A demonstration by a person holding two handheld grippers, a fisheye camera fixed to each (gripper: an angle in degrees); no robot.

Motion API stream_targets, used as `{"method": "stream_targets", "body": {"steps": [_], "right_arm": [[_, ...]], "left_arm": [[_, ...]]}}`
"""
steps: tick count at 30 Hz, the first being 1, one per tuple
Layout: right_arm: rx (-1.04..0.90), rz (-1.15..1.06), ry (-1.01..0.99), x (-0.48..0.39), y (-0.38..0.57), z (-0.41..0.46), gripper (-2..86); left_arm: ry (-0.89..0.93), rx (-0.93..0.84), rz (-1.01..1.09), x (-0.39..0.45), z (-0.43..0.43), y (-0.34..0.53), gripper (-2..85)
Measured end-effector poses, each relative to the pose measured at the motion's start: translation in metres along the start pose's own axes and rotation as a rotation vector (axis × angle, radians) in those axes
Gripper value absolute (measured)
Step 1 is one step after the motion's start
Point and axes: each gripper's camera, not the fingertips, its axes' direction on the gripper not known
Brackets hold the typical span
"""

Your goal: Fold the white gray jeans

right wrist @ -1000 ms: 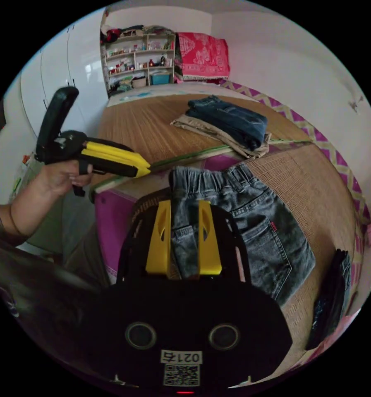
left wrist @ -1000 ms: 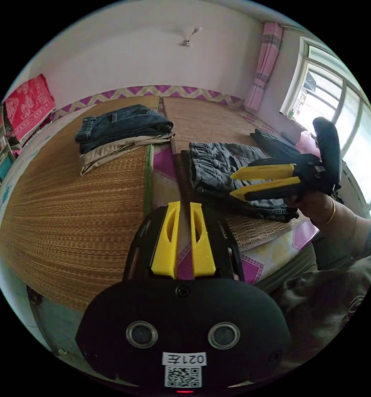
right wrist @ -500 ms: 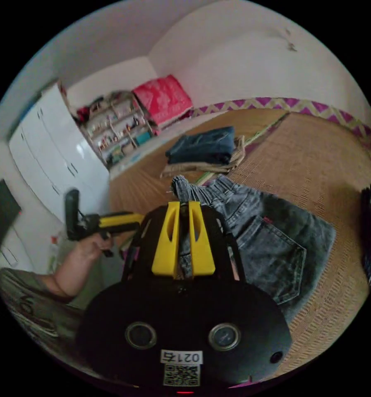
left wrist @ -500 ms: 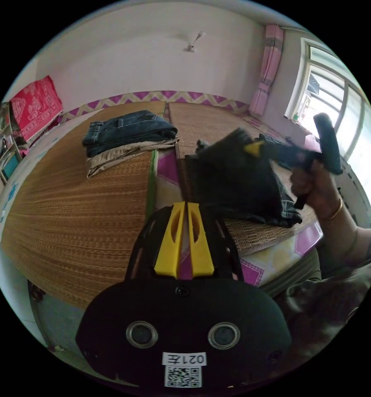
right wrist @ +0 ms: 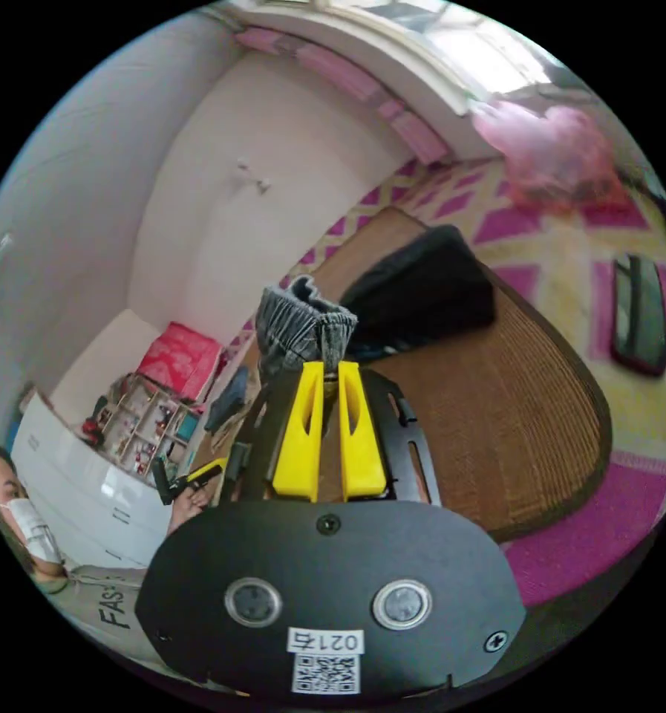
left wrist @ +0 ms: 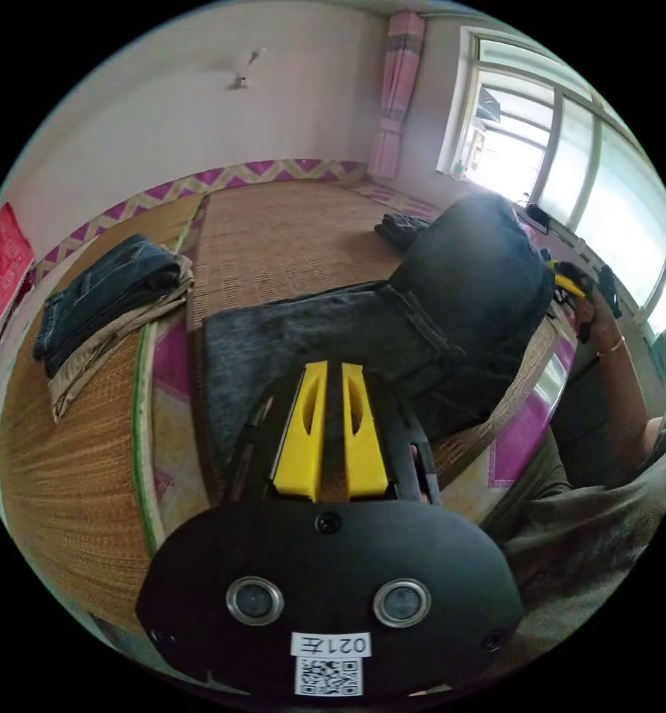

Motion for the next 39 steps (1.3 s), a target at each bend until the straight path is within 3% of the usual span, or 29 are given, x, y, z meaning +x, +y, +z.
{"method": "stream_targets", "body": {"steps": [6, 13, 22, 28, 32, 39], "right_arm": [[-0.040, 0.031, -0.012, 0.049, 0.028, -0.011, 3.7], [0.099, -0.367, 0.293, -0.061, 0.039, -0.044, 2.8], [-0.213, -0.687, 0.302, -0.129, 0.059, 0.068, 3.8], [-0.295, -0.741, 0.360, -0.140, 0.072, 0.121, 2.6], [-0.312, -0.743, 0.376, -0.141, 0.078, 0.131, 2.2], [-0.340, -0.733, 0.389, -0.137, 0.089, 0.143, 1.6]], "left_arm": [[0.085, -0.021, 0.147, 0.064, 0.042, -0.032, 5.5], [0.102, -0.123, 0.343, 0.132, 0.089, -0.063, 8.2], [0.115, -0.153, 0.260, 0.139, 0.115, -0.076, 5.0], [0.177, -0.125, 0.218, 0.135, 0.111, -0.079, 1.5], [0.274, -0.153, 0.248, 0.136, 0.103, -0.078, 4.2], [0.128, -0.130, 0.281, 0.146, 0.101, -0.071, 7.3]]}}
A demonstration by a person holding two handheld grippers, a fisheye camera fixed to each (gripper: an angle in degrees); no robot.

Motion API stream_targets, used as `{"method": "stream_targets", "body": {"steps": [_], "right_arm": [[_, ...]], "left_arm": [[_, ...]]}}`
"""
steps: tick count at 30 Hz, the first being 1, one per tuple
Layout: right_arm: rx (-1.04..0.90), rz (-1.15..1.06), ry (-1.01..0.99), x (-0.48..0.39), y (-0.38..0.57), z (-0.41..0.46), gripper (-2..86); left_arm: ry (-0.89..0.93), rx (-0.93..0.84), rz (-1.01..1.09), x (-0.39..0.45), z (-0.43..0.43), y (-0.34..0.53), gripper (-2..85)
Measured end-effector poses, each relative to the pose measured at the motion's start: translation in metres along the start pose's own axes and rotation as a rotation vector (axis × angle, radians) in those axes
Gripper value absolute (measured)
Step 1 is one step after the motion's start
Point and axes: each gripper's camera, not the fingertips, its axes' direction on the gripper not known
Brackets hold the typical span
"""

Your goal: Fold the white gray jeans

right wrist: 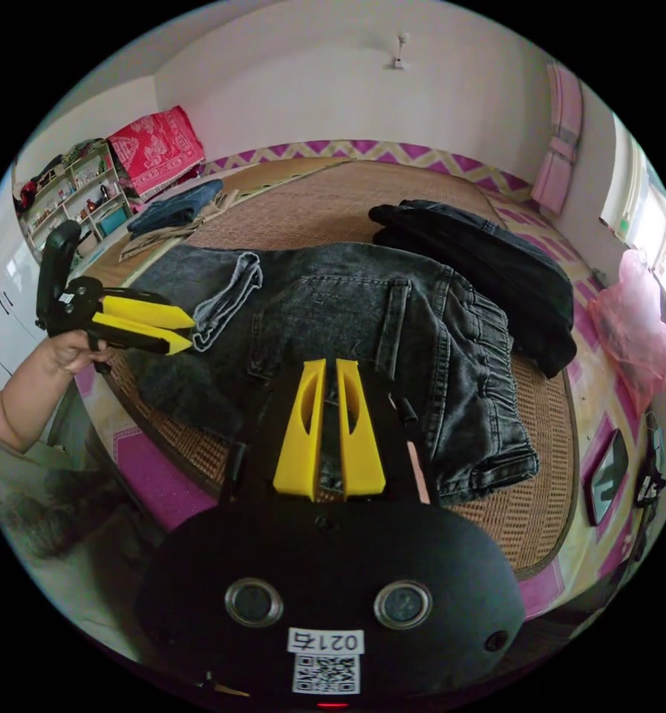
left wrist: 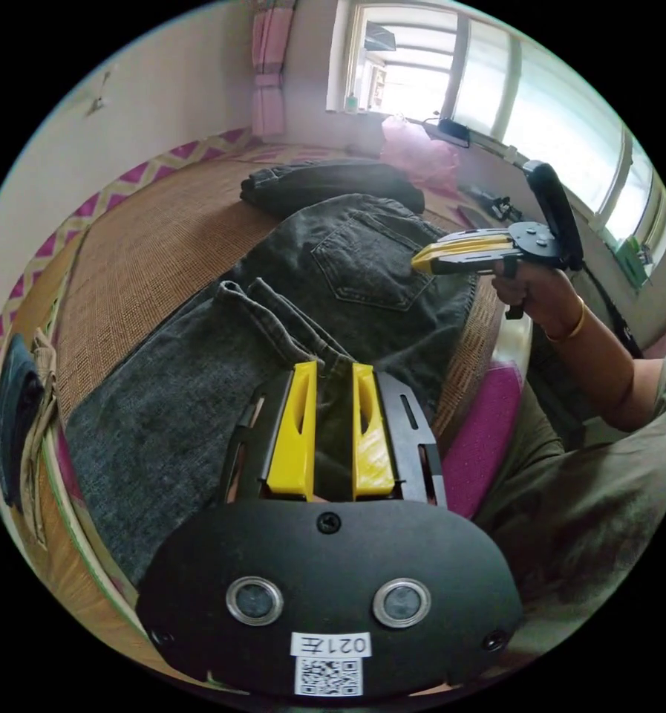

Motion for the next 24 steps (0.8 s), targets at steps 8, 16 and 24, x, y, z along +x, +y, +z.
{"method": "stream_targets", "body": {"steps": [8, 16, 24], "right_arm": [[0.002, 0.023, -0.017, 0.001, 0.004, 0.004, 1.0], [0.007, 0.037, -0.028, 0.003, 0.005, 0.006, 0.9], [0.007, 0.050, -0.041, 0.009, 0.005, 0.007, 0.7]], "left_arm": [[-0.083, -0.008, 0.020, -0.001, -0.014, 0.009, 8.6], [-0.137, 0.023, 0.000, -0.022, -0.042, 0.029, 9.6], [-0.065, -0.082, 0.039, -0.041, -0.031, 0.039, 9.1]]}}
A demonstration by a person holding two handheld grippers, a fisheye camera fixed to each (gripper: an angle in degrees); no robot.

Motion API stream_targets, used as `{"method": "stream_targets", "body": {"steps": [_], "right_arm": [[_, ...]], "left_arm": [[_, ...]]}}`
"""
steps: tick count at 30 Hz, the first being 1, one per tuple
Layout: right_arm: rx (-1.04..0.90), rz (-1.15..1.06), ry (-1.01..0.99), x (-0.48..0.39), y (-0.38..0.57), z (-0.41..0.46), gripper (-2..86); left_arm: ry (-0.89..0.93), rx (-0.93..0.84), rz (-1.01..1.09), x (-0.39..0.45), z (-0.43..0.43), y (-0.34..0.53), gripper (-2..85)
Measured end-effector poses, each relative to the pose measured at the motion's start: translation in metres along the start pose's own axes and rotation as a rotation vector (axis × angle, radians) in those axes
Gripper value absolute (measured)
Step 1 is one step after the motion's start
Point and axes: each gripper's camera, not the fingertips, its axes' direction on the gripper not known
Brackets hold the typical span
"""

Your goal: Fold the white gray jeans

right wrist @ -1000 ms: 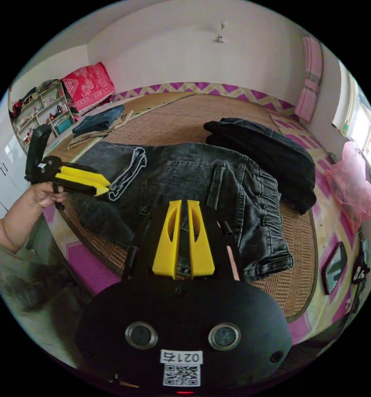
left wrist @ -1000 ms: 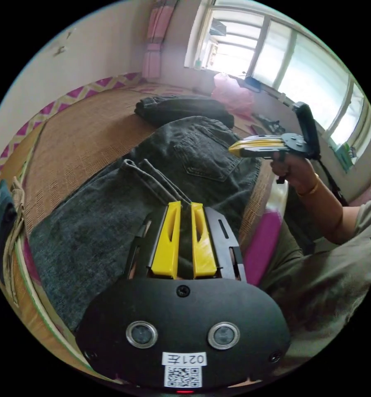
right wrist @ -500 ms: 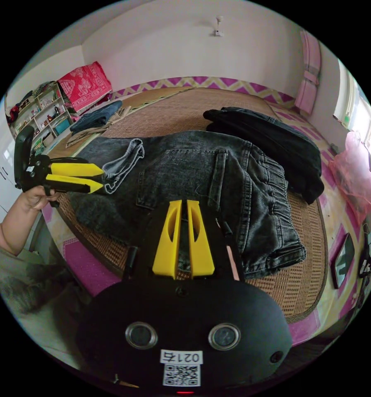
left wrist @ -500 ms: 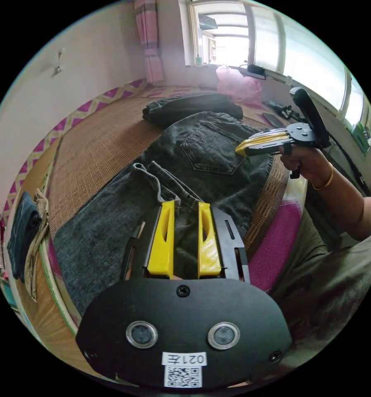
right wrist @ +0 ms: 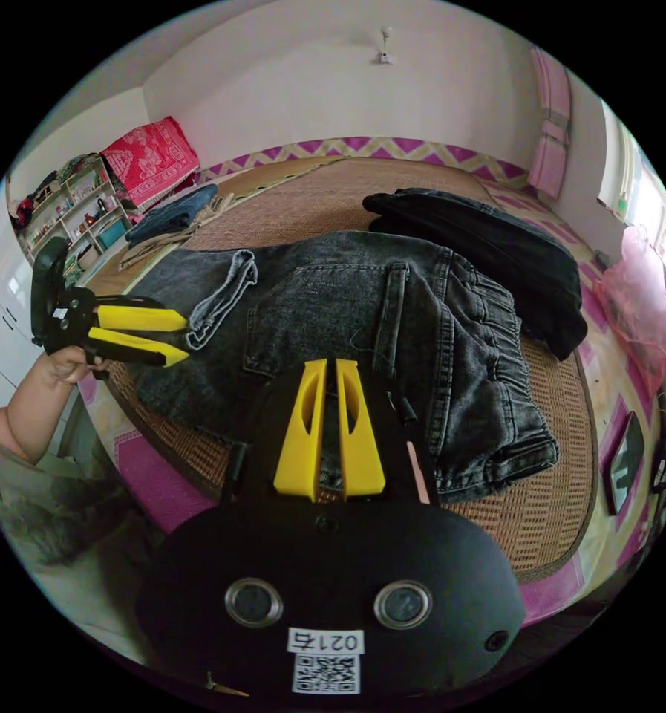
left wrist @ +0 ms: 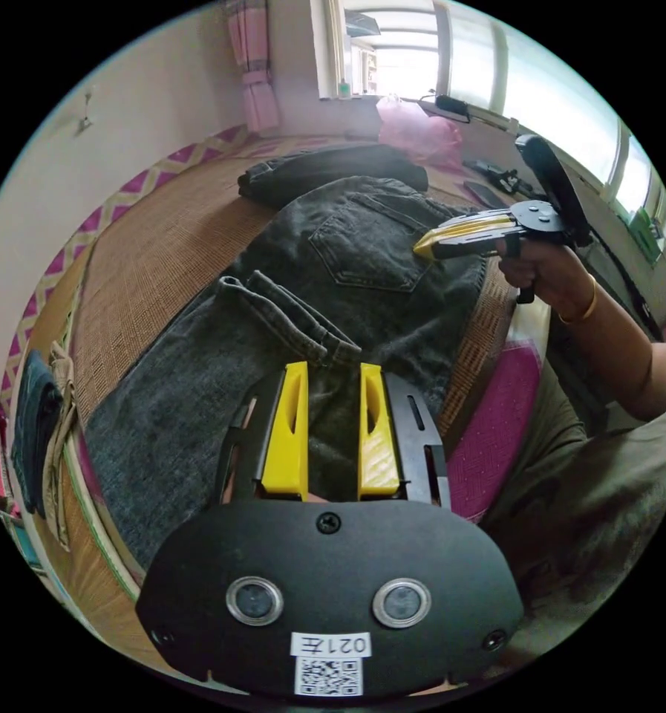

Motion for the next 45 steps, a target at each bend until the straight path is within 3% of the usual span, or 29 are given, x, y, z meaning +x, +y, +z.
{"method": "stream_targets", "body": {"steps": [5, 9, 13, 15, 22, 28, 32, 35, 38, 45], "right_arm": [[-0.007, 0.004, -0.004, 0.005, -0.002, 0.001, 0.5], [-0.017, 0.025, -0.037, 0.014, -0.005, 0.002, 0.1], [-0.022, 0.044, -0.073, 0.024, -0.008, 0.002, -0.3], [-0.024, 0.051, -0.076, 0.027, -0.010, 0.001, -0.5], [-0.033, 0.070, -0.061, 0.032, -0.018, 0.001, -1.0], [-0.049, 0.070, -0.048, 0.034, -0.027, 0.001, -1.0], [-0.059, 0.065, -0.061, 0.037, -0.034, -0.001, -0.9], [0.010, -0.021, -0.152, 0.037, -0.043, -0.021, -0.6], [0.089, -0.089, -0.171, 0.045, -0.065, -0.045, 0.9], [-0.067, -0.446, 0.034, 0.054, -0.165, -0.007, 7.8]], "left_arm": [[0.027, 0.056, -0.061, -0.033, -0.013, 0.021, 2.5], [0.146, 0.287, -0.208, -0.087, -0.063, 0.065, 0.1], [0.031, 0.507, -0.354, -0.159, -0.157, 0.139, -0.5], [-0.072, 0.529, -0.422, -0.194, -0.193, 0.176, -0.5], [-0.483, 0.427, -0.841, -0.335, -0.271, 0.356, -0.7], [-0.303, 0.228, -1.011, -0.408, -0.221, 0.442, -0.6], [-0.273, 0.249, -0.995, -0.424, -0.235, 0.448, -0.3], [-0.347, 0.185, -1.017, -0.431, -0.253, 0.453, 0.2], [-0.423, 0.228, -0.959, -0.426, -0.276, 0.443, -0.3], [-0.331, 0.062, -0.401, -0.418, -0.231, 0.325, 2.9]]}}
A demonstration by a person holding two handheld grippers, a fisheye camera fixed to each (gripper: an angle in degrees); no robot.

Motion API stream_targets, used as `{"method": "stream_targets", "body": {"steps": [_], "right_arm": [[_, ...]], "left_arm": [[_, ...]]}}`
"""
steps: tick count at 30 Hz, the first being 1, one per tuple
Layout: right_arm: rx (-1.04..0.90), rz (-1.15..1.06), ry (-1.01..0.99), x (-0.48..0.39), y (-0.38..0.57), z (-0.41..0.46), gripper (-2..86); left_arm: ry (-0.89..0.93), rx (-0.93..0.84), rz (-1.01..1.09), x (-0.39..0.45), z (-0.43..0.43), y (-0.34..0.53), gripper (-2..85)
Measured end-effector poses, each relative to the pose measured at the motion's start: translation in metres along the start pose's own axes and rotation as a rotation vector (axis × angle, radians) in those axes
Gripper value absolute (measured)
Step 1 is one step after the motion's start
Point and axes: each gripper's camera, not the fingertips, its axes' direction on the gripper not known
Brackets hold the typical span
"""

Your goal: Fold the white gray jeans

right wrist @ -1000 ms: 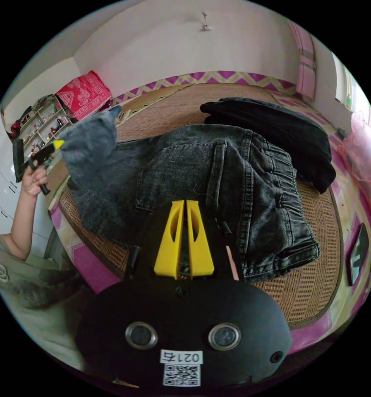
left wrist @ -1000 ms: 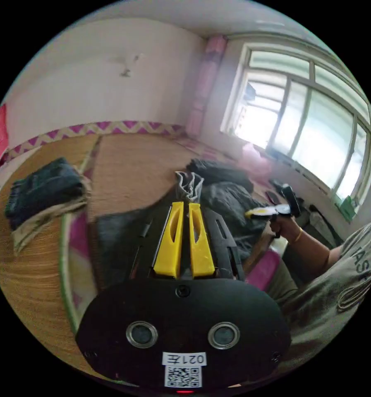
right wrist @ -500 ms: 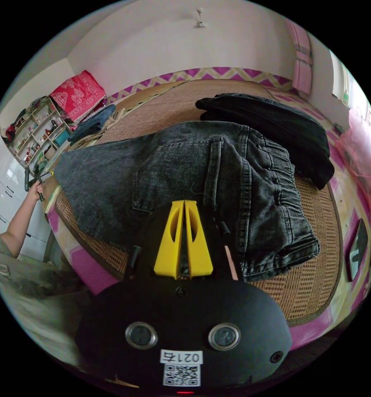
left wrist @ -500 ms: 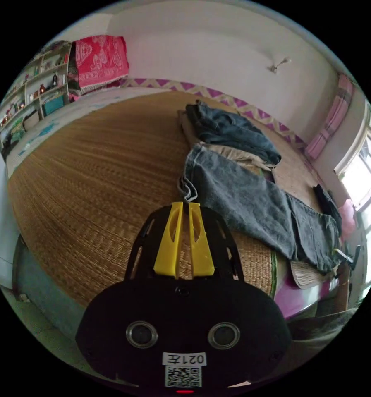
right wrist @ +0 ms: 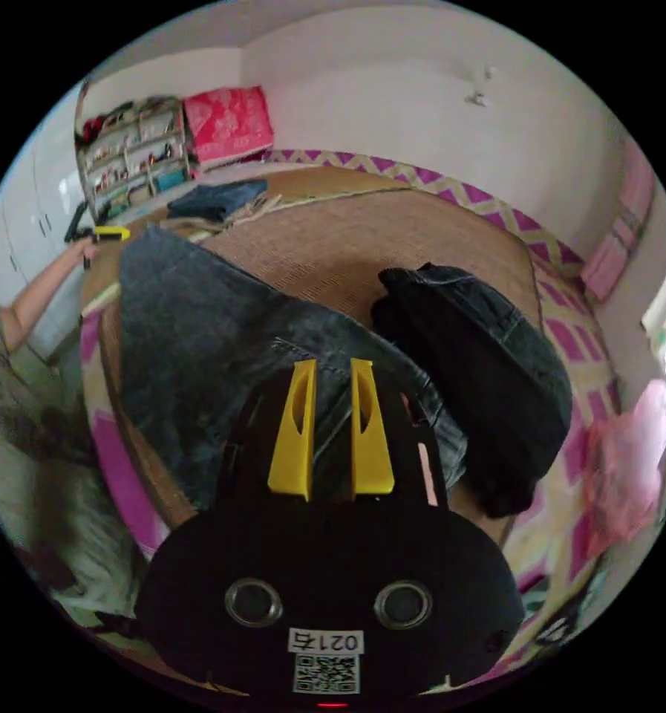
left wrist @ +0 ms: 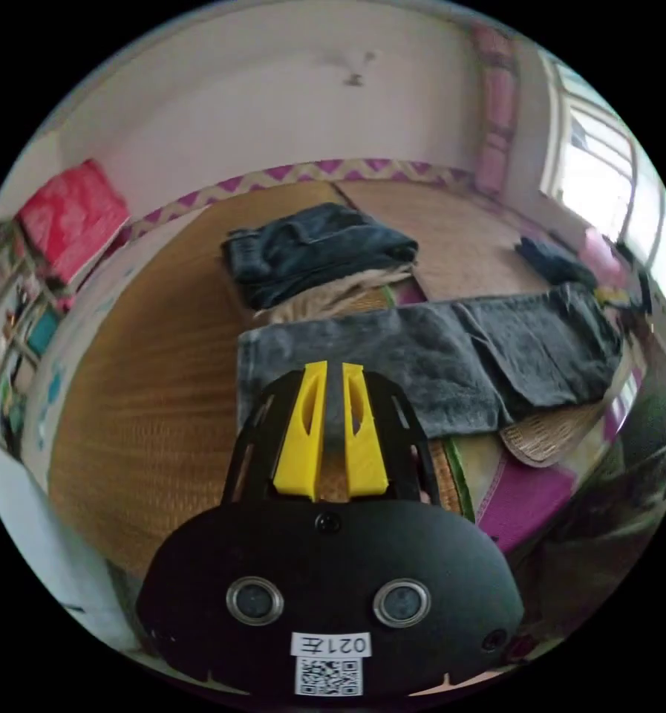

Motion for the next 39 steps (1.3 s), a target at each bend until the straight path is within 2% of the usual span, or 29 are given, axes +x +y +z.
{"method": "stream_targets", "body": {"steps": [5, 11, 17, 19, 22, 29, 34, 39], "right_arm": [[-0.123, -0.107, -0.021, 0.039, -0.044, 0.030, 8.5], [-0.278, -0.197, -0.227, 0.070, -0.057, 0.051, 3.8], [-0.216, -0.222, -0.211, 0.075, -0.055, 0.040, -0.5], [-0.190, -0.212, -0.207, 0.077, -0.051, 0.034, -0.7], [-0.159, -0.200, -0.206, 0.078, -0.047, 0.024, -0.8], [-0.037, -0.216, -0.230, 0.068, -0.022, -0.035, -0.9], [0.155, -0.308, -0.309, 0.025, 0.049, -0.150, -1.0], [0.131, -0.438, -0.342, -0.063, 0.118, -0.211, -1.0]], "left_arm": [[0.031, -0.095, 0.199, 0.011, 0.042, -0.050, 6.5], [0.116, -0.184, 0.350, 0.001, 0.069, -0.072, 8.6], [0.131, -0.205, 0.393, -0.009, 0.076, -0.075, 7.9], [0.138, -0.197, 0.424, -0.011, 0.073, -0.071, 3.6], [0.146, -0.155, 0.431, -0.019, 0.063, -0.061, -0.3], [0.132, 0.056, 0.423, -0.035, -0.007, -0.028, -0.9], [0.187, 0.257, 0.451, -0.039, -0.117, 0.059, -1.0], [0.272, 0.305, 0.414, -0.029, -0.171, 0.158, -1.0]]}}
